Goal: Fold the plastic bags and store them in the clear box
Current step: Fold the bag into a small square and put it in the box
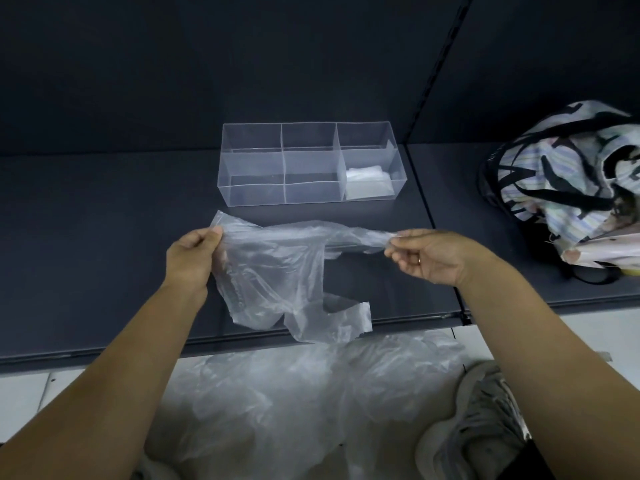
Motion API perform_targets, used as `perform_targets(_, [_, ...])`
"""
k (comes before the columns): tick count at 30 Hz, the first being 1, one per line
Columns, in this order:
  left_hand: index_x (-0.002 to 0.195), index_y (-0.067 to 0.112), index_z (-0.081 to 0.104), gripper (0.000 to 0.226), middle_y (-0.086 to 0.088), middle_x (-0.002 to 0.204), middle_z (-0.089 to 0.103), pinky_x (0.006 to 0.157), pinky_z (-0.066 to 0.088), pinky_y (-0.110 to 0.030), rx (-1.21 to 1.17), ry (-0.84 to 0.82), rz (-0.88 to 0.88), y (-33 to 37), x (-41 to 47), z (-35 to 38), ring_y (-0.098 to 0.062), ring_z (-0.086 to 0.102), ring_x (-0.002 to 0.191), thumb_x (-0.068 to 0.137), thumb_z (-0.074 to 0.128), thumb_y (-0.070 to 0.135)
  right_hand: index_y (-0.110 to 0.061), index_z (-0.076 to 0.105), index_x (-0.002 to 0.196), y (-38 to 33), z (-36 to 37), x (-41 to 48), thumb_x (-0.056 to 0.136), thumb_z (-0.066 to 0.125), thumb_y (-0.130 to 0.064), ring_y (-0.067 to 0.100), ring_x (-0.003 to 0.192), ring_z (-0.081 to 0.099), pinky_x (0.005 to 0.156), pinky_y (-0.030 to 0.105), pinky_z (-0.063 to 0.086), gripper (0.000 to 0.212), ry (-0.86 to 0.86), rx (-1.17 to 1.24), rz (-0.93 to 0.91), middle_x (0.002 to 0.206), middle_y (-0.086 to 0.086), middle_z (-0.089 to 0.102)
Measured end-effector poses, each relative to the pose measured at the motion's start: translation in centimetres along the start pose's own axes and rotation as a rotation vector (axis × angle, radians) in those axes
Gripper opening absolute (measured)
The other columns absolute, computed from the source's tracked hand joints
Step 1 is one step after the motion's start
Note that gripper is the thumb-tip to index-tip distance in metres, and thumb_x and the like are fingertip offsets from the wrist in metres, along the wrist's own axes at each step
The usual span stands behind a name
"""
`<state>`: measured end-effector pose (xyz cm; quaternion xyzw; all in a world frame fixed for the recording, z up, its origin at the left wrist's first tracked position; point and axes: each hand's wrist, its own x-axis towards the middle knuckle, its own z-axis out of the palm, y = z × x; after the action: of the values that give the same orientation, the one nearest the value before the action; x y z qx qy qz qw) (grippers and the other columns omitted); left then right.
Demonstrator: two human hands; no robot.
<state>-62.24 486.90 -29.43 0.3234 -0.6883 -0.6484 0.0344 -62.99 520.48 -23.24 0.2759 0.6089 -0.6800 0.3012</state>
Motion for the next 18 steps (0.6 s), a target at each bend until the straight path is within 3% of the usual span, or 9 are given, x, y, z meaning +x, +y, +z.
perform_targets(3, [0.086, 0.017, 0.068, 0.008, 0.004, 0.079, 0.065, 0.076, 0.050, -0.025, 0.018, -0.009, -0.014, 0.3, 0.2, -0.2, -0.009, 0.058, 0.071, 0.090, 0.066, 0.024, -0.006, 0.061, 0.094, -0.4, -0.4, 0.5, 0.090, 0.060, 0.001, 0.004, 0.049, 0.061, 0.047, 0.015, 0.050, 0.009, 0.124, -0.017, -0.155, 0.063, 0.006, 0.071])
perform_targets(6, [0.076, 0.020, 0.064, 0.015, 0.002, 0.077, 0.063, 0.067, 0.051, -0.023, 0.034, -0.015, -0.011, 0.9, 0.4, 0.0, -0.011, 0.058, 0.068, 0.090, 0.065, 0.024, -0.004, 0.064, 0.102, -1.4, -0.9, 1.4, 0.090, 0.061, 0.000, 0.004, 0.050, 0.060, 0.050, 0.014, 0.049, 0.013, 0.296, -0.103, -0.318, 0.070, 0.009, 0.069])
perform_targets(8, [0.076, 0.020, 0.062, 0.017, 0.001, 0.077, 0.063, 0.057, 0.050, -0.020, 0.037, 0.003, -0.026, 1.4, 0.7, 0.4, -0.013, 0.059, 0.067, 0.092, 0.063, 0.025, -0.002, 0.061, 0.110, -2.1, -1.4, 2.1, 0.091, 0.058, 0.001, 0.007, 0.056, 0.061, 0.056, 0.015, 0.052, 0.019, 0.424, -0.134, -0.410, 0.077, 0.010, 0.067])
perform_targets(10, [0.082, 0.017, 0.064, 0.019, -0.002, 0.080, 0.065, 0.058, 0.051, -0.024, 0.026, -0.016, -0.105, 2.1, 1.0, 0.6, -0.019, 0.062, 0.073, 0.093, 0.061, 0.032, -0.004, 0.057, 0.115, -2.4, -1.7, 2.5, 0.094, 0.056, -0.004, 0.012, 0.068, 0.062, 0.064, 0.019, 0.054, 0.021, 0.479, -0.113, -0.452, 0.088, 0.012, 0.066])
perform_targets(13, [0.090, 0.013, 0.066, 0.040, -0.005, 0.082, 0.071, 0.065, 0.054, -0.031, 0.005, -0.100, -0.264, 2.3, 0.8, 0.2, -0.022, 0.069, 0.075, 0.090, 0.057, 0.052, -0.012, 0.061, 0.103, -1.1, -1.5, 1.6, 0.095, 0.058, -0.027, 0.016, 0.080, 0.066, 0.067, 0.026, 0.054, 0.018, 0.377, -0.197, -0.315, 0.103, 0.011, 0.068])
perform_targets(18, [0.100, 0.012, 0.063, 0.054, -0.006, 0.098, 0.070, 0.062, 0.053, -0.032, -0.133, -0.173, -0.427, 0.0, -2.0, -1.6, -0.019, 0.068, 0.087, 0.084, 0.056, 0.063, -0.006, 0.063, 0.103, 5.4, 0.7, -1.2, 0.090, 0.050, -0.056, 0.026, 0.085, 0.071, 0.071, 0.036, 0.058, 0.053, 0.033, -0.304, 0.194, 0.098, 0.017, 0.072])
